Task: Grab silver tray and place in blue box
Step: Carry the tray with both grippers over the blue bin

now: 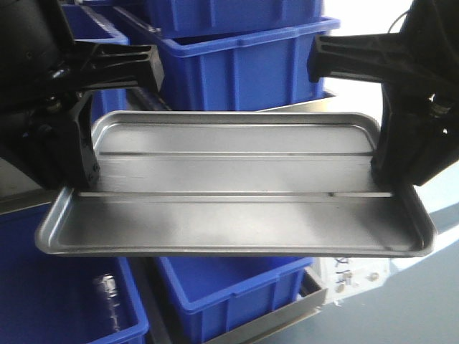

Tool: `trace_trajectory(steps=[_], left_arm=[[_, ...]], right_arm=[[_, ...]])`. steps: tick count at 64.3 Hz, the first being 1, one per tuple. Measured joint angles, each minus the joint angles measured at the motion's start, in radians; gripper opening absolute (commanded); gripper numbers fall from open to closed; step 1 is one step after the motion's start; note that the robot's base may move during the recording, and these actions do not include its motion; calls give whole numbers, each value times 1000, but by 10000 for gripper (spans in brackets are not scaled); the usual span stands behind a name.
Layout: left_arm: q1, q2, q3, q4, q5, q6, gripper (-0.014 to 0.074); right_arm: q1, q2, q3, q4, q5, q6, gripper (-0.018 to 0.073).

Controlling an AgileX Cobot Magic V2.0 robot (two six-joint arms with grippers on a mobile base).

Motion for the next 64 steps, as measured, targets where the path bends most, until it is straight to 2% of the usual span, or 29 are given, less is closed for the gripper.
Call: trace_trajectory(steps=[64], left_arm=[[0, 0, 0, 0, 2, 0, -6]], right_arm=[[0, 0, 0, 0, 0, 0, 49]])
